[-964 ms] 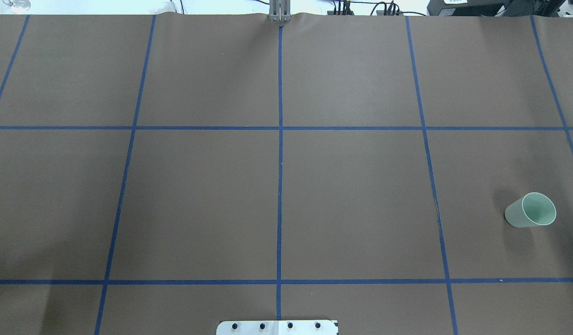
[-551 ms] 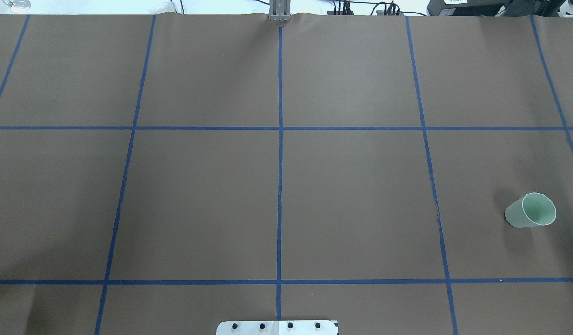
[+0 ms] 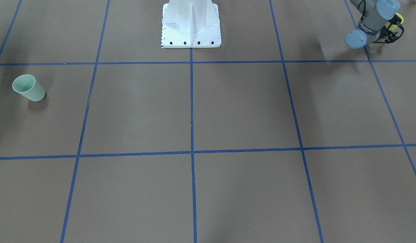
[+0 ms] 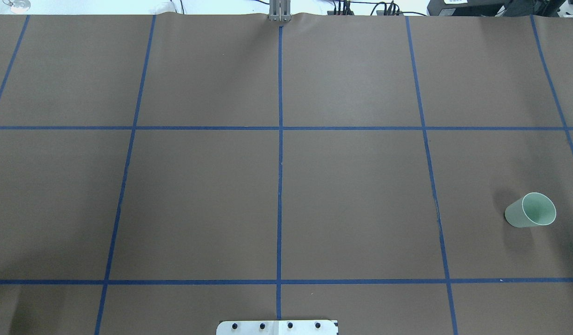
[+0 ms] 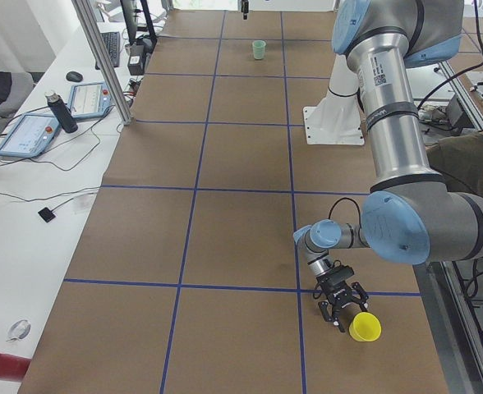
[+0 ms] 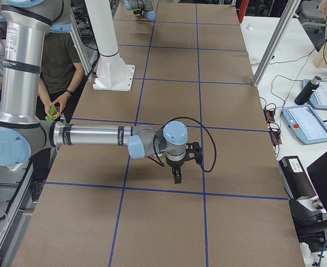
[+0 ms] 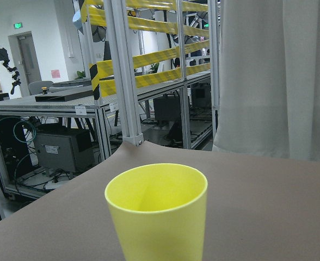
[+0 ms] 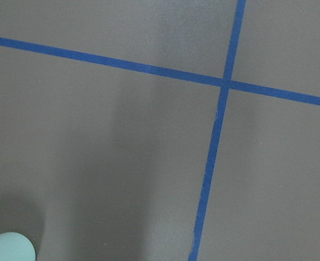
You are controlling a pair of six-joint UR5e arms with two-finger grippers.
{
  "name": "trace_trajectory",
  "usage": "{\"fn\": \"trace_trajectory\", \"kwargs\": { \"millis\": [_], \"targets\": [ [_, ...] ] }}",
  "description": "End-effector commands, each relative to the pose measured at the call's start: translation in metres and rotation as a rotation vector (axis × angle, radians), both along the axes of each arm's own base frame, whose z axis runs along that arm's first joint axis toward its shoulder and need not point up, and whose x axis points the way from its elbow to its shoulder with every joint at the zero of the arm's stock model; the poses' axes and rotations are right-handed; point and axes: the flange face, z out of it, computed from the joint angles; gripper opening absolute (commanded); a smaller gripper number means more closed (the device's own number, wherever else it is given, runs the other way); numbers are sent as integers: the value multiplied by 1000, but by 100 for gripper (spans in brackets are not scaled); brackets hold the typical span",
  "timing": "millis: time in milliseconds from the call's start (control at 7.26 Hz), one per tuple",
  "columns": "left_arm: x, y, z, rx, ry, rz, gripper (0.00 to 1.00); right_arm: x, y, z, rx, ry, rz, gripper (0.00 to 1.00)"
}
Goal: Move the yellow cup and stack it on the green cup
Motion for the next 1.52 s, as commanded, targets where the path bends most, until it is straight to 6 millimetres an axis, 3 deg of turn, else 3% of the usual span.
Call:
{"fn": "trace_trajectory", "kwargs": {
  "millis": [0, 276, 689, 1102, 1240, 1378],
  "targets": [
    [5, 8, 0, 20, 1, 0, 98, 0, 3, -4, 5, 0, 1, 100],
    [5, 10, 1, 30, -7, -10, 97, 0, 3, -5, 8, -2, 1, 100],
    [-9, 21, 9, 7, -17, -7, 97, 0, 3, -11, 18, -4, 2, 100],
    [-3, 29, 7, -5, 4, -9, 94, 0, 3, -15, 24, -5, 3, 100],
    [-5, 30, 8, -5, -1, -6, 79, 1, 4, -14, 23, -5, 3, 100],
    [-10, 31, 10, -3, -12, -9, 52, 1, 6, -14, 20, -6, 4, 100]
  ]
}}
